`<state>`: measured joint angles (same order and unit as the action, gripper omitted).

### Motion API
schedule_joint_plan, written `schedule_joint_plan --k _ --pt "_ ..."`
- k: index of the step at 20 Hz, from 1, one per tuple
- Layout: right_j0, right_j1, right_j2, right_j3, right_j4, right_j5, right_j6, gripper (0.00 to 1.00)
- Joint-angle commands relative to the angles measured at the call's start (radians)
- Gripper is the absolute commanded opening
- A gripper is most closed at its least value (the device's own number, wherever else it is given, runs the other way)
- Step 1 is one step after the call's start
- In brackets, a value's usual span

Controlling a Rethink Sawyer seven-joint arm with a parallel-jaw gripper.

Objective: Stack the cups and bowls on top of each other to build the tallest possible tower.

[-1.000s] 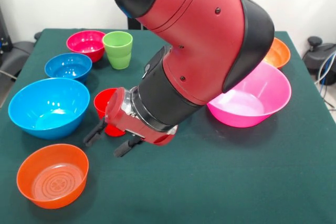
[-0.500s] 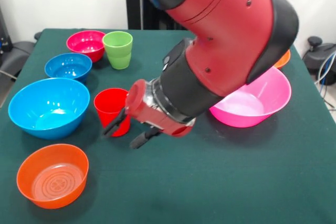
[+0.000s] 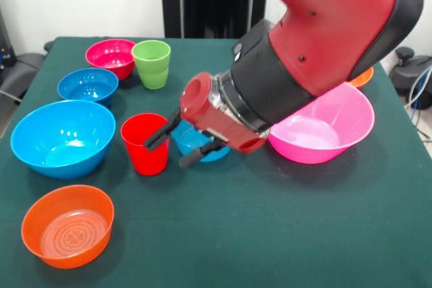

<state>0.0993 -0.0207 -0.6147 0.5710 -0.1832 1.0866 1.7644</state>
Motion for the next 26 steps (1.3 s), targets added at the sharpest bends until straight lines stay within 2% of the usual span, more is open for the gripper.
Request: schedule_joint_plan --k 1,7,13,19,26 --pt "0.047 -0.041 0.0 0.145 -0.048 0.134 0.04 1.0" --pt "0.089 -0.076 -0.003 0.181 -0.005 0.224 0.039 1.0" --pt "0.125 -0.11 0.025 0.244 0.03 0.265 0.093 1.0" --pt "0.168 -0.114 0.034 0.241 0.076 0.368 0.198 1.0" --pt "0.223 -0.088 0.043 0.24 0.155 0.4 0.382 1.0"
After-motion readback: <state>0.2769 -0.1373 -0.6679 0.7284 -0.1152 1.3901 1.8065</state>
